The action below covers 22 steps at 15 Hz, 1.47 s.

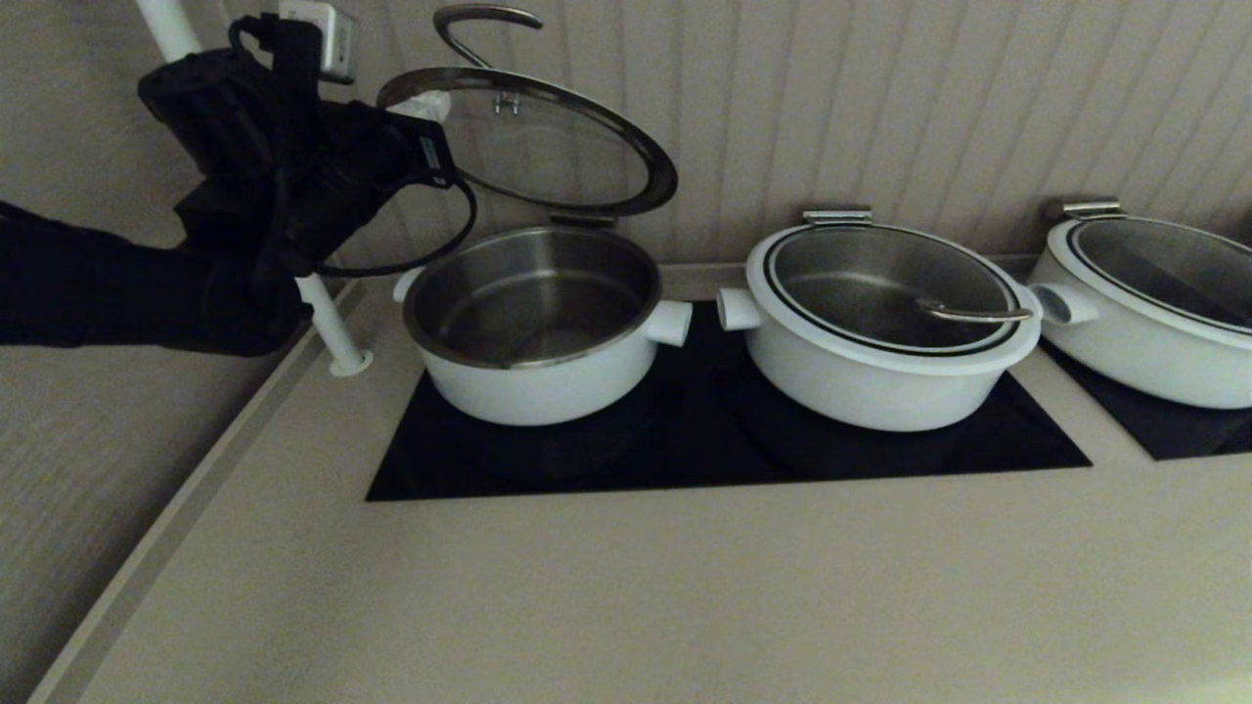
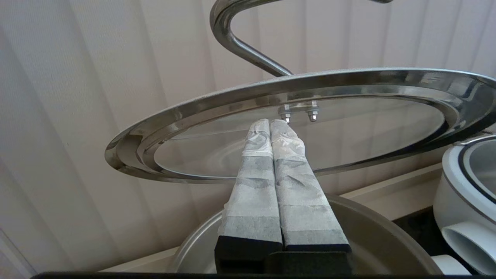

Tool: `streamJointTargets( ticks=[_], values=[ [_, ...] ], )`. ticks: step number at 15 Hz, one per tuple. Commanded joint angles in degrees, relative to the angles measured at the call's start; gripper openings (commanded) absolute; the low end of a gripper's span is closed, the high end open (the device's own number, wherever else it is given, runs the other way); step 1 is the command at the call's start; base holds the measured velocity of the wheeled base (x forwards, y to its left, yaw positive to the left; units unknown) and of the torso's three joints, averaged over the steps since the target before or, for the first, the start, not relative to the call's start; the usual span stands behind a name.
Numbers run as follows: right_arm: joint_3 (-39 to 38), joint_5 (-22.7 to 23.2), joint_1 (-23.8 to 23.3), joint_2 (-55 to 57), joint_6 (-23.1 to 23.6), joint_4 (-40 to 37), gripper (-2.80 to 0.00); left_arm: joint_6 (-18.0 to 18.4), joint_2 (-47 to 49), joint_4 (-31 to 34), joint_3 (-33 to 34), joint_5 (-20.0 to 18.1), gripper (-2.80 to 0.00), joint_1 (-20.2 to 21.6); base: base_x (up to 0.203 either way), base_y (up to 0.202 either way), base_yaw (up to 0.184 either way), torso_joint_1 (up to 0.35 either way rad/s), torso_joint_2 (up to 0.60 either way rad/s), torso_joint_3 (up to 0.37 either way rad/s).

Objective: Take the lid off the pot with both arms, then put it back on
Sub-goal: Open the pot lid completely

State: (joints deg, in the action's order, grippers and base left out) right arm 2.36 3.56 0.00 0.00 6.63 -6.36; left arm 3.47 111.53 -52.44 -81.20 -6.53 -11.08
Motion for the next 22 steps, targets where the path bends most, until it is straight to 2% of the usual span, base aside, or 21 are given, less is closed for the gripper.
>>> streamJointTargets(
  ticks=[1,11,13,17,20,22],
  values=[
    [0.0,0.0,0.0,0.1,0.0,-0.1,-2.8,0.0,-0.3,-0.3,0.0,-0.1,-2.8,0.0,0.0,0.0,0.0,0.0,0.0,0.0],
    [0.0,0.0,0.0,0.1,0.0,-0.1,-2.8,0.1,-1.4,0.0,0.5,-0.1,-2.8,0.1,0.0,0.0,0.0,0.0,0.0,0.0],
    [0.0,0.0,0.0,0.1,0.0,-0.1,-2.8,0.4,-2.8,0.4,2.7,-0.1,-2.8,0.1,0.0,0.0,0.0,0.0,0.0,0.0],
    [0.0,0.0,0.0,0.1,0.0,-0.1,-2.8,2.3,-5.8,0.3,11.3,-0.1,-2.8,0.4,0.0,0.0,0.0,0.0,0.0,0.0],
    [0.0,0.0,0.0,0.1,0.0,-0.1,-2.8,4.9,-5.9,0.4,12.1,-0.1,-2.8,2.7,0.0,0.0,0.0,0.0,0.0,0.0],
    [0.0,0.0,0.0,0.1,0.0,-0.1,-2.8,5.3,-6.6,0.4,13.8,-0.1,-2.8,3.4,0.0,0.0,0.0,0.0,0.0,0.0]
  ],
)
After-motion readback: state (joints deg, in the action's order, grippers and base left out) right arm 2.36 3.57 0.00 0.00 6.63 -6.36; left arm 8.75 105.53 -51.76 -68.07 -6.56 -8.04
